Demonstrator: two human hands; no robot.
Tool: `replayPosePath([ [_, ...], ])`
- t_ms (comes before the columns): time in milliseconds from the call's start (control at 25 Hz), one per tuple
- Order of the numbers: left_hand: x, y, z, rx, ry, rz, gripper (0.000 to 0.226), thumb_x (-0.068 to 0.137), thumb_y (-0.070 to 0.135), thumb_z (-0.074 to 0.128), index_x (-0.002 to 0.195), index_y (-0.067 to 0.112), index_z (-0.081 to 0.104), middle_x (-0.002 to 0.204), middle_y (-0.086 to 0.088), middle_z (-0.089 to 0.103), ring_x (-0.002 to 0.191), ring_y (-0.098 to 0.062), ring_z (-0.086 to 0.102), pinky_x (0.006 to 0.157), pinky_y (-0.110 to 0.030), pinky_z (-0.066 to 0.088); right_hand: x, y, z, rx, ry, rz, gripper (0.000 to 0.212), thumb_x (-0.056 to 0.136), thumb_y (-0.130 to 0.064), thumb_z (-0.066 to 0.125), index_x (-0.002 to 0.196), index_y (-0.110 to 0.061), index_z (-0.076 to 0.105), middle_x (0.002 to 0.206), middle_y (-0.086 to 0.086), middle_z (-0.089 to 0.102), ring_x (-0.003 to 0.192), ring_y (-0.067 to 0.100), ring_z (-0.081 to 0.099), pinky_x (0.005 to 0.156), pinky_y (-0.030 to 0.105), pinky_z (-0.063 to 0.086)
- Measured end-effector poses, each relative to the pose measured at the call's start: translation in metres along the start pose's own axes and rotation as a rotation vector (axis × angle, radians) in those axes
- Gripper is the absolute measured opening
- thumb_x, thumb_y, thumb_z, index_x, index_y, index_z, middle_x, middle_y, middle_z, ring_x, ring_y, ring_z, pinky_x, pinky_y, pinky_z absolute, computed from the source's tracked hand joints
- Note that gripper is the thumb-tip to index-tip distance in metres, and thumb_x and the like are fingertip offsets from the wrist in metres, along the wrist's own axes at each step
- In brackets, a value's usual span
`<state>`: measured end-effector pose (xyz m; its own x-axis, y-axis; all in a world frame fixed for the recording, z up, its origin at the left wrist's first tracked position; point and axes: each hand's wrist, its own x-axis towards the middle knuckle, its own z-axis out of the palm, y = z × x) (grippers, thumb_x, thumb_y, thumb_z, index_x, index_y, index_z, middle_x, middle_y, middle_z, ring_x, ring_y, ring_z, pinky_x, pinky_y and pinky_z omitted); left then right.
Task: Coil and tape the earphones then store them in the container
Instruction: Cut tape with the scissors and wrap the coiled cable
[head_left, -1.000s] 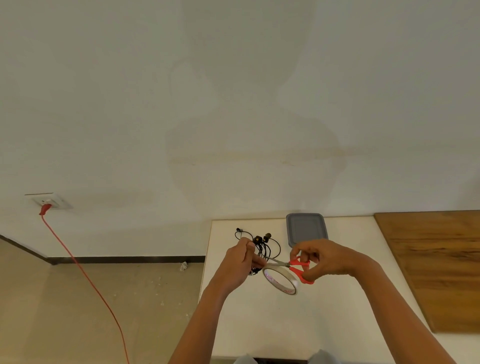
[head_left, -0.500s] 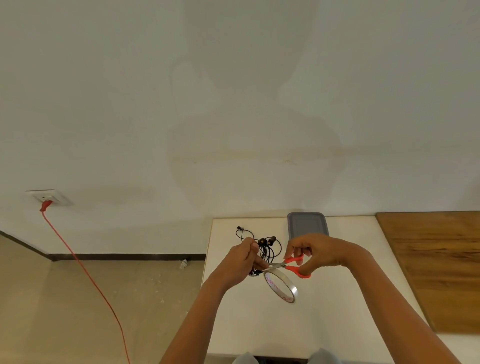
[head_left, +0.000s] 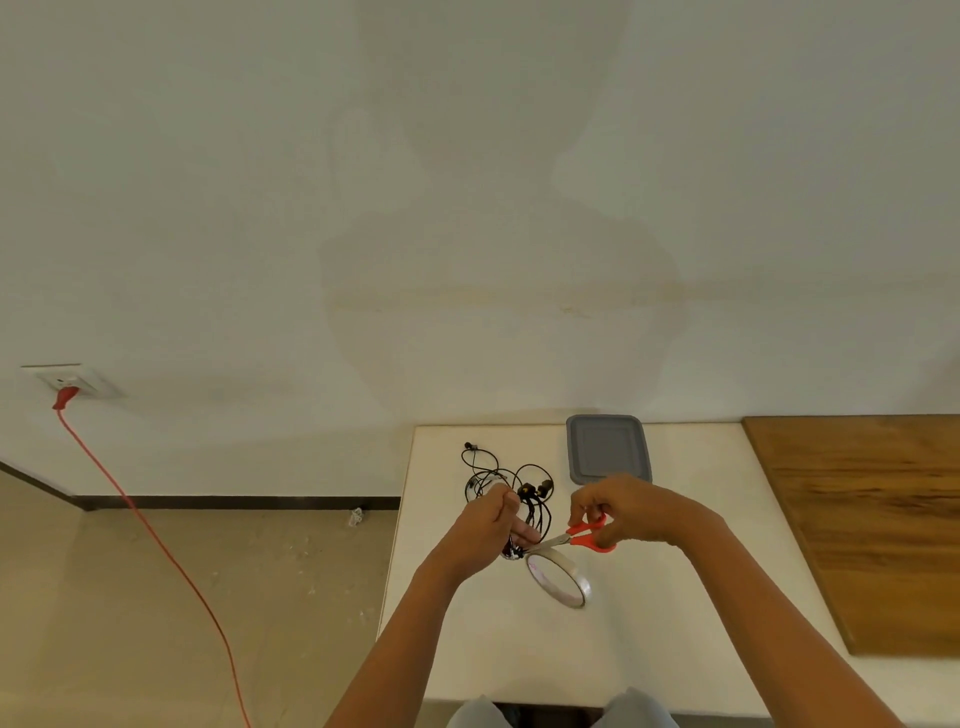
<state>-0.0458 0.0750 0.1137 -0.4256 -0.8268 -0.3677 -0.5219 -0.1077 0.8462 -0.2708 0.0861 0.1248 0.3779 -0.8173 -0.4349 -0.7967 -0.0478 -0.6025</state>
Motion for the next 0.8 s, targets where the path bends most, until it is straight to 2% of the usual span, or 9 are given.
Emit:
replayPosePath([
  [120, 0.005, -0.009, 0.013, -0.201, 0.131, -0.095, 0.025, 0.105, 0.026, 0.028, 0.091, 0.014, 0.045, 0.092, -0.008, 0.075, 0.077, -0.014, 0.07, 0.074, -0.027, 0.05, -0.001, 0.032, 0.03, 0.084, 0.055, 0.062, 0.023, 0.075, -0.022, 0.075, 0.096, -0.025, 0.065, 0.084, -0.006, 0.063, 0.077, 0.012, 0.058, 0.067, 0.02, 0.05],
  [240, 0.003, -0.013, 0.018, -0.299, 0.195, -0.165, 0.024, 0.105, 0.025, 0.03, 0.095, 0.013, 0.048, 0.095, -0.004, 0.075, 0.079, -0.012, 0.071, 0.074, -0.029, 0.047, -0.011, 0.065, 0.064, 0.21, 0.184, 0.153, 0.03, 0.069, -0.032, 0.077, 0.094, -0.03, 0.061, 0.091, -0.008, 0.064, 0.085, 0.014, 0.058, 0.074, 0.026, 0.051],
  [320, 0.001, -0.014, 0.017, -0.329, 0.21, -0.193, 0.024, 0.104, 0.026, 0.031, 0.1, 0.012, 0.051, 0.096, 0.0, 0.075, 0.08, -0.011, 0.072, 0.075, -0.03, 0.049, -0.011, 0.079, 0.086, 0.217, 0.349, 0.222, 0.032, 0.069, -0.035, 0.077, 0.095, -0.027, 0.06, 0.089, -0.009, 0.064, 0.084, 0.012, 0.057, 0.073, 0.025, 0.05],
  [400, -0.001, -0.014, 0.016, -0.386, 0.226, -0.211, 0.023, 0.104, 0.027, 0.033, 0.102, 0.012, 0.051, 0.096, 0.0, 0.075, 0.083, -0.014, 0.072, 0.082, -0.038, 0.052, -0.007, 0.086, 0.104, 0.189, 0.524, 0.379, 0.032, 0.072, -0.031, 0.077, 0.096, -0.02, 0.059, 0.089, -0.004, 0.064, 0.084, 0.018, 0.059, 0.07, 0.028, 0.051],
  [520, -0.005, -0.009, 0.014, -0.49, 0.22, -0.217, 0.021, 0.104, 0.025, 0.034, 0.099, 0.013, 0.05, 0.098, -0.003, 0.076, 0.085, -0.017, 0.072, 0.08, -0.035, 0.053, -0.002, 0.086, 0.122, 0.059, 0.494, 0.653, 0.032, 0.08, -0.028, 0.069, 0.103, -0.015, 0.051, 0.101, 0.005, 0.055, 0.091, 0.024, 0.059, 0.066, 0.031, 0.048],
  [600, -0.009, -0.005, 0.012, -0.538, 0.214, -0.21, 0.021, 0.104, 0.025, 0.034, 0.099, 0.014, 0.051, 0.1, -0.005, 0.075, 0.087, -0.019, 0.072, 0.08, -0.033, 0.054, 0.001, 0.082, 0.132, 0.055, 0.483, 0.706, 0.023, 0.085, -0.026, 0.062, 0.097, -0.015, 0.046, 0.099, 0.007, 0.052, 0.083, 0.024, 0.06, 0.062, 0.033, 0.049],
  [680, -0.014, -0.001, 0.009, -0.564, 0.208, -0.198, 0.022, 0.104, 0.025, 0.034, 0.095, 0.014, 0.05, 0.101, -0.005, 0.075, 0.088, -0.02, 0.073, 0.083, -0.035, 0.054, 0.002, 0.072, 0.133, 0.076, 0.481, 0.719, 0.008, 0.087, -0.02, 0.055, 0.084, -0.014, 0.051, 0.091, 0.007, 0.058, 0.073, 0.023, 0.059, 0.064, 0.036, 0.055],
  [760, -0.018, 0.002, 0.007, -0.577, 0.203, -0.18, 0.021, 0.104, 0.026, 0.035, 0.095, 0.014, 0.05, 0.102, -0.005, 0.075, 0.09, -0.021, 0.073, 0.086, -0.037, 0.054, 0.0, 0.058, 0.124, 0.074, 0.479, 0.753, 0.01, 0.087, -0.015, 0.053, 0.082, -0.016, 0.062, 0.091, 0.005, 0.063, 0.075, 0.022, 0.058, 0.067, 0.034, 0.055],
  [800, -0.021, 0.004, 0.006, -0.58, 0.206, -0.167, 0.022, 0.104, 0.027, 0.035, 0.097, 0.014, 0.051, 0.103, -0.004, 0.074, 0.091, -0.021, 0.073, 0.087, -0.037, 0.054, -0.004, 0.047, 0.115, 0.107, 0.547, 0.752, 0.013, 0.086, -0.011, 0.054, 0.085, -0.017, 0.066, 0.092, 0.004, 0.063, 0.077, 0.022, 0.058, 0.065, 0.032, 0.052],
])
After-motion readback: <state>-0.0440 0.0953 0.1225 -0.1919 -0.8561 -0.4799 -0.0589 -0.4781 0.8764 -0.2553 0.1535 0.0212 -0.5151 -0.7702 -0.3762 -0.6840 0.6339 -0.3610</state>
